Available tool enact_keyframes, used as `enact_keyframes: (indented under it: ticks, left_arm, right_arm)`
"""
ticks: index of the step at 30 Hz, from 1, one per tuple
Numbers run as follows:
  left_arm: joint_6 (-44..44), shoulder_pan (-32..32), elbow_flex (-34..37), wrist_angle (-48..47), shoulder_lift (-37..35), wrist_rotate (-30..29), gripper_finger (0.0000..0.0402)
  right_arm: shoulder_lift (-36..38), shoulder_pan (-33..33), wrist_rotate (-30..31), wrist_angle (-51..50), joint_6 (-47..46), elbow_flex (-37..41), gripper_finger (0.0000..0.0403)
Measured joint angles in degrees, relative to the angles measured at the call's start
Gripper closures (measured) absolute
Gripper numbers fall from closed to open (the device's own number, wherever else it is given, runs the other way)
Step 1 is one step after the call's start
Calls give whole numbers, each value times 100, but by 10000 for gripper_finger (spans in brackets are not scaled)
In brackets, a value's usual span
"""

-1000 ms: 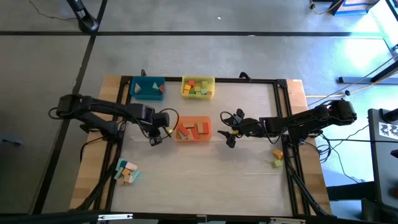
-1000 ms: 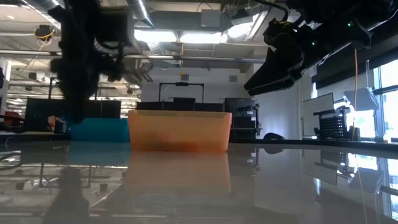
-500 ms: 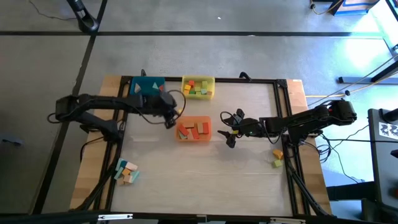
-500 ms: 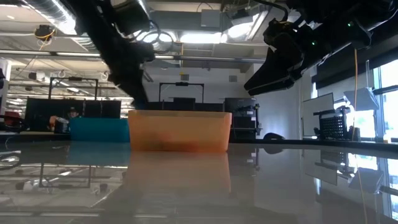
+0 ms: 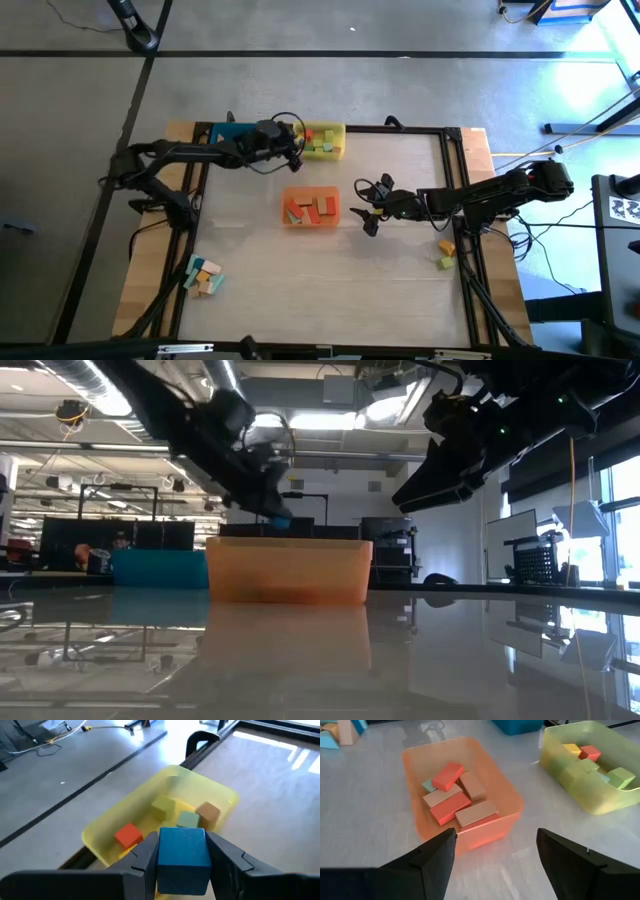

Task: Sort blocks by size
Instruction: Put the blue square block into the yellow bin, then put the light blue triangle block into the blue bin

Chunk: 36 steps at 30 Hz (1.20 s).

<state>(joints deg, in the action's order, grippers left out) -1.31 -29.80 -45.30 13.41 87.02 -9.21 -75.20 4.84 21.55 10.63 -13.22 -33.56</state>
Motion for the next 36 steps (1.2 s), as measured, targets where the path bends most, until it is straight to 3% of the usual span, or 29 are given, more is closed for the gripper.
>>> enact_keyframes:
  ticks: [4,14,20,30,36]
  left_arm:
    - [-105,-278,-136,596,616,159,284]
    - [-154,-692,-1146,505,1714,780,284]
    - [-186,-749,-1268,552,1778,776,276]
    - [-170,-750,-1268,504,1778,778,192]
    - [-172,-743,-1268,511,1720,776,173]
  right_arm:
    - [0,0,36,1,1,0,127]
    - [0,0,124,-4,4,0,127]
    - [0,0,133,-4,5,0,127]
    - [0,0,137,-8,9,0,127]
    - [0,0,134,-13,22,0,127]
